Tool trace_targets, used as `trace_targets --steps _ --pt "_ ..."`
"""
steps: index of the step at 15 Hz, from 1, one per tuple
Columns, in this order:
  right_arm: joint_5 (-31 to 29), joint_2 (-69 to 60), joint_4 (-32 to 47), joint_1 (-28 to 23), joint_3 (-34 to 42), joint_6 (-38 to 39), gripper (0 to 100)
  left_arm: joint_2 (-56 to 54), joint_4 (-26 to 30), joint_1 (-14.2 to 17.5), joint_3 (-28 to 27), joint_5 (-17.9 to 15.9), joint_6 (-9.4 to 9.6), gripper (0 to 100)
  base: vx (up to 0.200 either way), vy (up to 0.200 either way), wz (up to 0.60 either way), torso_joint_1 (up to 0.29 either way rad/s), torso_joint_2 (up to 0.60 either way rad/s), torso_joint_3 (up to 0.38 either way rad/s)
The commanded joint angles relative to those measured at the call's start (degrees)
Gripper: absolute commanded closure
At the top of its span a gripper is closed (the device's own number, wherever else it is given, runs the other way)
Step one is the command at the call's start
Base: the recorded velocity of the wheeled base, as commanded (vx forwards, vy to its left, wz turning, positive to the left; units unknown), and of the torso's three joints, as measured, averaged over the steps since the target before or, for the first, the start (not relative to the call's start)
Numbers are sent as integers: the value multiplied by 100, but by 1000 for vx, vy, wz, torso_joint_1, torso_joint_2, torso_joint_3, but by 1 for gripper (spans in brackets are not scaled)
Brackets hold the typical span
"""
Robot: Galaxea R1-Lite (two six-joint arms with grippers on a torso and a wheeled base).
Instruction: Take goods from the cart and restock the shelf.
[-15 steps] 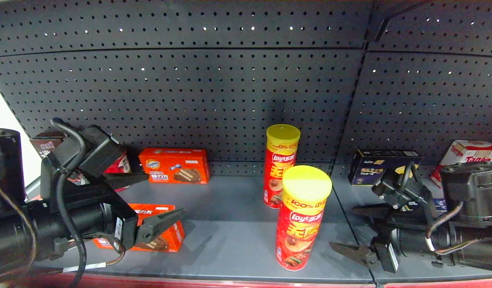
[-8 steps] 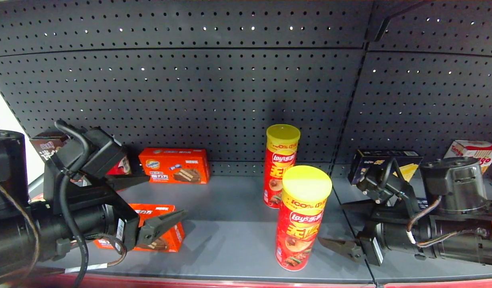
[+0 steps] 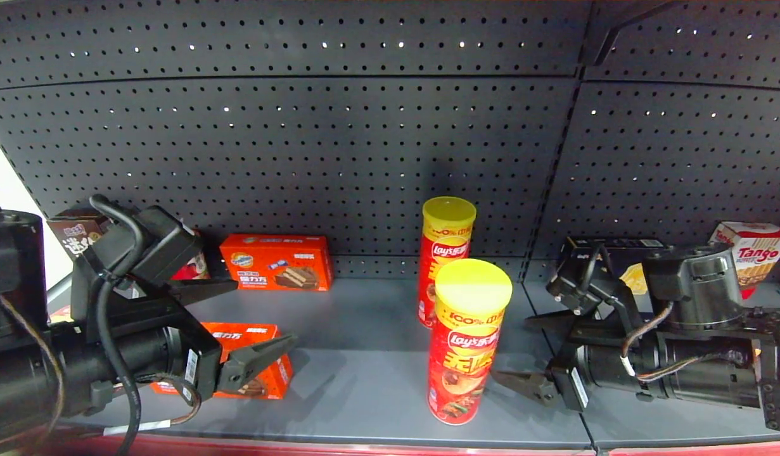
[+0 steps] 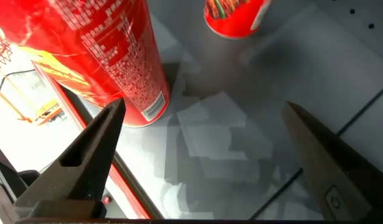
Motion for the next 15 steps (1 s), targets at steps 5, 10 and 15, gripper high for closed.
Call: trace_targets --steps 5,10,15 --pt "3 155 -89 101 -76 -2 0 2 -2 10 7 5 0 0 0 0 0 0 0 0" --pt "3 190 -89 110 -112 -2 0 10 -54 10 25 -4 0 0 0 0 0 0 0 0" --pt "-5 155 -89 110 -85 -2 0 -7 -54 10 69 5 0 0 0 0 0 0 0 0"
